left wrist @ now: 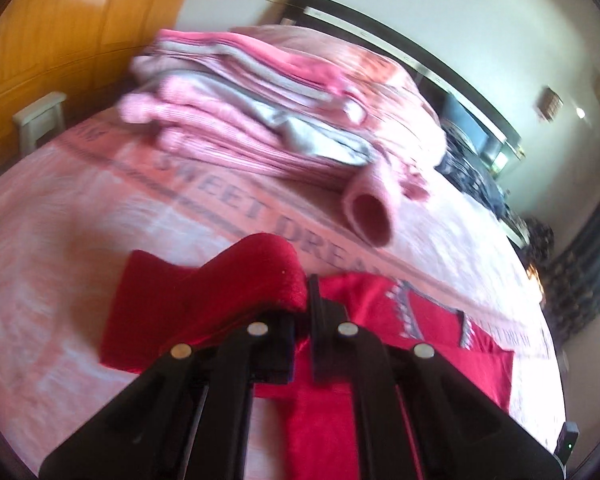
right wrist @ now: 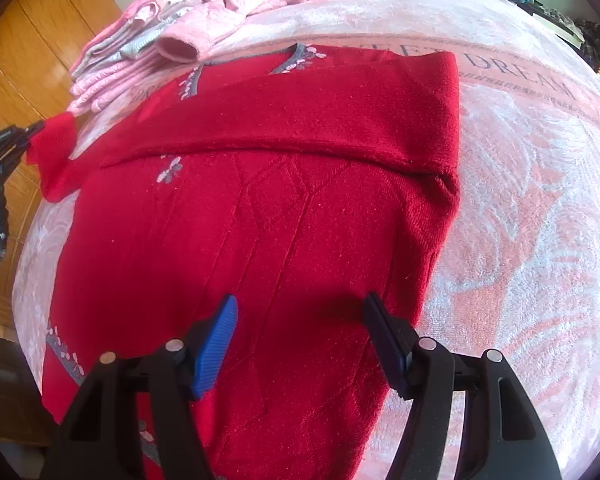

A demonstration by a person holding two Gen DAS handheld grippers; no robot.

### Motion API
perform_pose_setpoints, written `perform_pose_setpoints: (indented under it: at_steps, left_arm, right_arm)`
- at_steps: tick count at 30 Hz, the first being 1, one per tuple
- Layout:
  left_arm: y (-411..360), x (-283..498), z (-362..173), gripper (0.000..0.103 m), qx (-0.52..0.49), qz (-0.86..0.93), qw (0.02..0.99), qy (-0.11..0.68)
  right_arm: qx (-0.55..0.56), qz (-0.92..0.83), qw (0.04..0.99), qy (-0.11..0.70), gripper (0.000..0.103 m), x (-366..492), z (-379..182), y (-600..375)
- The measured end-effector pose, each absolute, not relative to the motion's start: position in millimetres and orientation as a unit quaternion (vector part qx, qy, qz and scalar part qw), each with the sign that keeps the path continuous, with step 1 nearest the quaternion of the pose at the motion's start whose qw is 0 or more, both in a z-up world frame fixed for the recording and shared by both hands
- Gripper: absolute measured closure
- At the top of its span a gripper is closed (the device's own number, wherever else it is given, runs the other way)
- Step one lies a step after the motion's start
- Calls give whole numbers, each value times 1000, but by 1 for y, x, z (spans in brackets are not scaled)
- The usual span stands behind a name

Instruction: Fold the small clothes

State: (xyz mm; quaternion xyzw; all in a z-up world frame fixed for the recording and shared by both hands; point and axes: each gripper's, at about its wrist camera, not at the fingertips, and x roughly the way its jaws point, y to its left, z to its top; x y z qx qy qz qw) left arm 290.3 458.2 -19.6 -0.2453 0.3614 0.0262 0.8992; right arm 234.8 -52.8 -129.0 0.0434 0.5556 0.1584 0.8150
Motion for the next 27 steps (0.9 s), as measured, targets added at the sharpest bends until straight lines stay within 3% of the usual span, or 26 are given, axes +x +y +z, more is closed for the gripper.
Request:
perform_pose_setpoints:
  at_steps: [10, 27]
  left_arm:
    - [326, 318, -35, 100, -230, -79, 889, 388]
    - [212, 344, -74, 100, -280, -172, 846, 421]
  right_arm:
    - [52, 159, 816, 553, 37, 235, -131, -63]
    - [61, 164, 815, 552, 37, 234, -135, -72]
